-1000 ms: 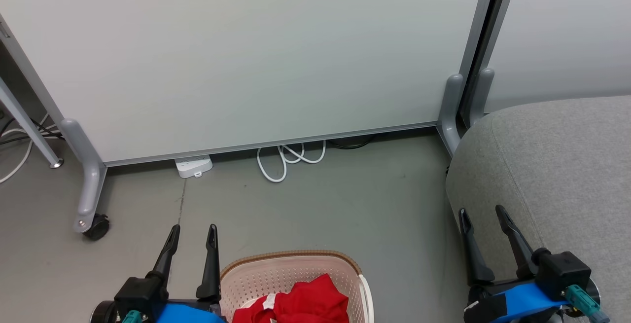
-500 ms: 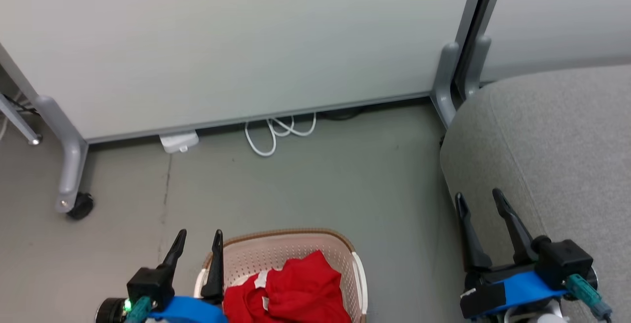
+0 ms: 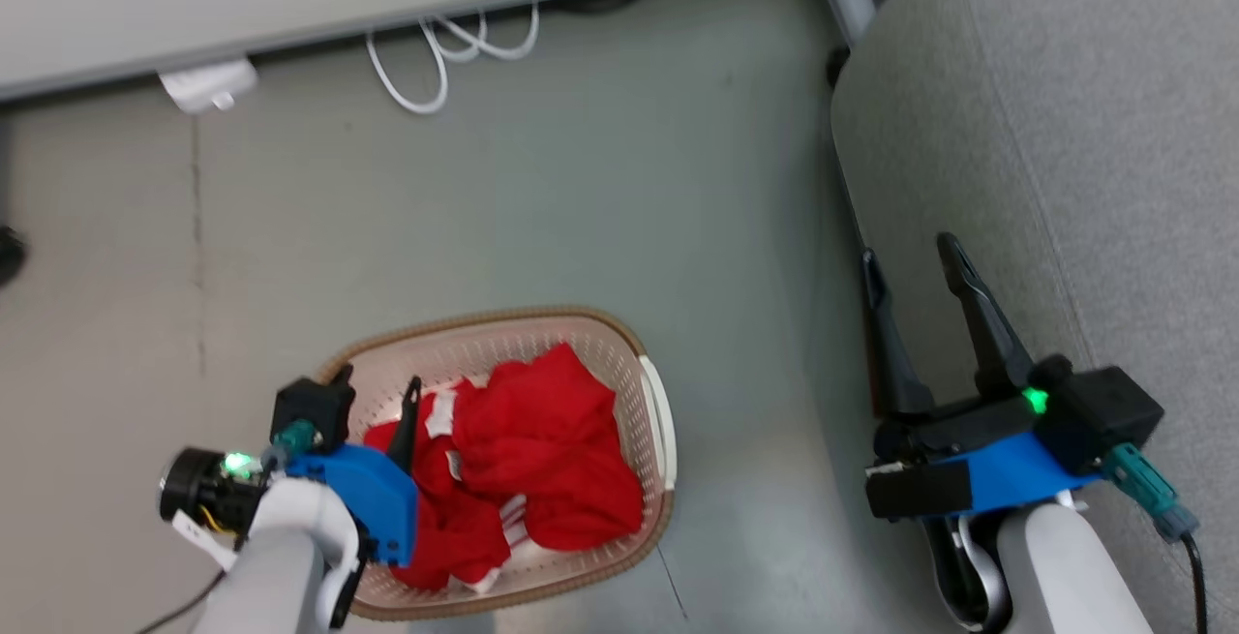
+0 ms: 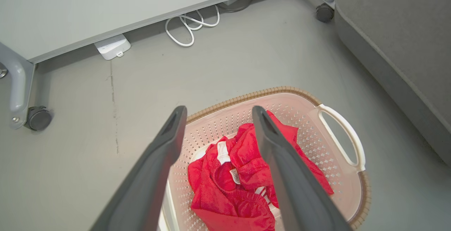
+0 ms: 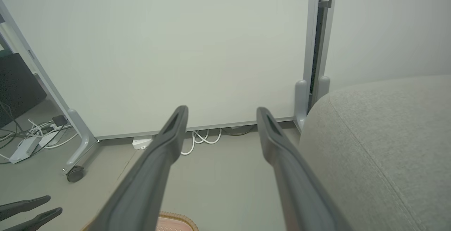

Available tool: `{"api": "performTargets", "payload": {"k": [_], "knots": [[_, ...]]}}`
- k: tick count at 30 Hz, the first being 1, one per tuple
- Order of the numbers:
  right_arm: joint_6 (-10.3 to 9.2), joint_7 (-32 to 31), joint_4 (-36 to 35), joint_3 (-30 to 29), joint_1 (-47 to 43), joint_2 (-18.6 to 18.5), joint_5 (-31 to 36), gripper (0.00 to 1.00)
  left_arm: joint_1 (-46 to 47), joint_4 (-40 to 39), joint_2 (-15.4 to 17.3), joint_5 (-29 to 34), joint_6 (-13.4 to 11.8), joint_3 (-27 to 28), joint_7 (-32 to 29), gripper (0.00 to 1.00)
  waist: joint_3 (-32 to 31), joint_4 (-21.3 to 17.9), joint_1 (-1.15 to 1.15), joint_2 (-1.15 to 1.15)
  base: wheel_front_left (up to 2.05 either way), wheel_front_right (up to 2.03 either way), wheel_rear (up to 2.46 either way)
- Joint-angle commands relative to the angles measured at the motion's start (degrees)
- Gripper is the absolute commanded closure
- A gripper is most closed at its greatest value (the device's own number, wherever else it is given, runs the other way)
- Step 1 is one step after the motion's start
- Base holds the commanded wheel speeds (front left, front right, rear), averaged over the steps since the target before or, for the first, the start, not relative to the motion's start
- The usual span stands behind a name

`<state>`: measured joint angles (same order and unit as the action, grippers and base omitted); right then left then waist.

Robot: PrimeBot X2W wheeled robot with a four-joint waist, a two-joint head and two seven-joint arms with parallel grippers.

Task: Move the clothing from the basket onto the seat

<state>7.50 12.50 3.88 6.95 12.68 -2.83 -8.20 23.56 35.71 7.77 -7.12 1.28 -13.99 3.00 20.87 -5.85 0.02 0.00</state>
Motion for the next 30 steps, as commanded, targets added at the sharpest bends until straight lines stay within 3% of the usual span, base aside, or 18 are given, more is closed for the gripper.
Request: {"api": "performTargets", "payload": {"k": [1, 14, 30], "knots": [[-0.02, 0.5, 0.0, 0.7, 1.5, -0.1, -0.4, 0.00, 2.2, 1.0, 0.9, 0.6, 0.3, -0.2, -0.4, 0.00, 6.6, -3.1, -0.02, 0.00, 0.00, 0.00, 0.00], [-0.03, 2.5, 2.2, 4.7, 8.2, -0.1, -3.2, 0.00, 16.2, 16.7, 4.9, 2.7, 3.0, -3.1, -6.2, 0.00, 19.2, -7.3, -0.02, 0.00, 0.00, 0.00, 0.00], [-0.03, 2.8, -0.6, 7.5, 13.0, -0.1, -6.3, 0.00, 23.9, 25.4, 9.3, 4.8, 1.4, -5.3, -8.9, 0.00, 29.1, -9.5, -0.02, 0.00, 0.00, 0.00, 0.00]]}}
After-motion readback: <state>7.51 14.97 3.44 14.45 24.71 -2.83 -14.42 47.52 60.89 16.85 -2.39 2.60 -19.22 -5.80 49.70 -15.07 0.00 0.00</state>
